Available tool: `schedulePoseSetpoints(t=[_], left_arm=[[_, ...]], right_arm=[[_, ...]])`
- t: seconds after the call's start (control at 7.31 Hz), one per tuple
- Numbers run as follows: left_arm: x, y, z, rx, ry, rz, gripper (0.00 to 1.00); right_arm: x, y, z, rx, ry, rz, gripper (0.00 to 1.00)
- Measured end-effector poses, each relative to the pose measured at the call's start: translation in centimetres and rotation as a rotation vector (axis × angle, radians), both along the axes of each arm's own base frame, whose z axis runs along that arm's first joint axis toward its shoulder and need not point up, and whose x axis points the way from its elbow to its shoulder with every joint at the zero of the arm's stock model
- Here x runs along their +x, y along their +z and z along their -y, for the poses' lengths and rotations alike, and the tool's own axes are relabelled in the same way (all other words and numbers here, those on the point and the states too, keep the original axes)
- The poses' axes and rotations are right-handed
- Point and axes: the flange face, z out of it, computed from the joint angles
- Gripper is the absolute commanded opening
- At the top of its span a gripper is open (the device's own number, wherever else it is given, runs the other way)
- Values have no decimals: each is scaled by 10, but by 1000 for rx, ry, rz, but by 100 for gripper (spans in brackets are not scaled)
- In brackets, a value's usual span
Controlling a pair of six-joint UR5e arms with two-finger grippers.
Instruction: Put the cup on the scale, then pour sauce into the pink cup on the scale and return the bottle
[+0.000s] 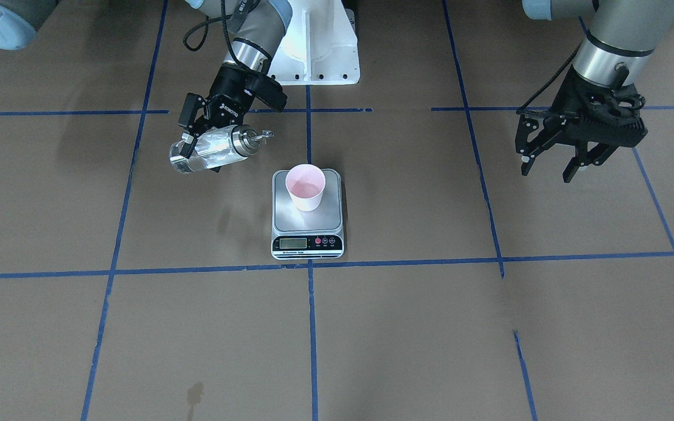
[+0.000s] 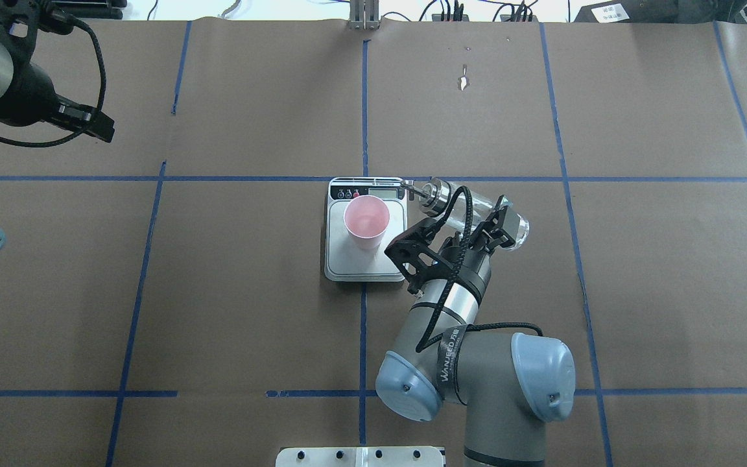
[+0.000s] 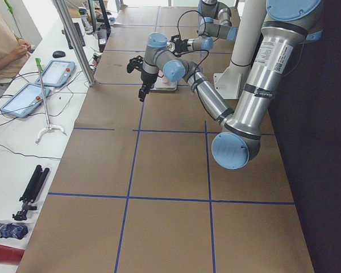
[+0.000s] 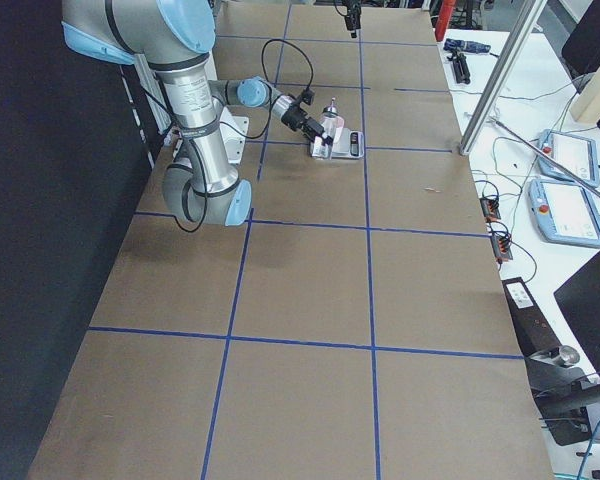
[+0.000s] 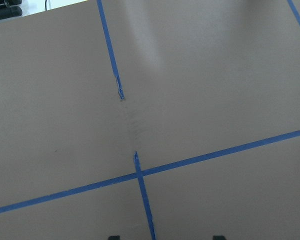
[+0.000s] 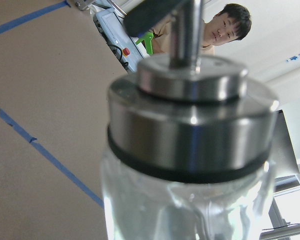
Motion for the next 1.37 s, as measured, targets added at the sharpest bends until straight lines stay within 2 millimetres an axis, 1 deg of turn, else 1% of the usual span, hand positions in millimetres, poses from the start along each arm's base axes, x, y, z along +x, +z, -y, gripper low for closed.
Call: schedulePoseSetpoints(t=[0.27, 0.55, 0.82, 1.09, 1.37], left_arm=[[-11, 11, 12, 25, 17, 25, 73], [-14, 12, 14, 32, 22, 31, 73], [-15, 12, 15, 33, 23, 31, 73], [-15, 12, 14, 33, 23, 31, 73], [-15, 12, 14, 33, 22, 30, 73]], right_arm=[[-4, 1, 2, -13, -36, -91, 0], [-7, -4, 7, -25, -53, -159, 0], [-21, -7, 11, -36, -56, -208, 0], [-39, -5, 20, -47, -49, -248, 0], [-46, 1, 24, -56, -45, -286, 0]])
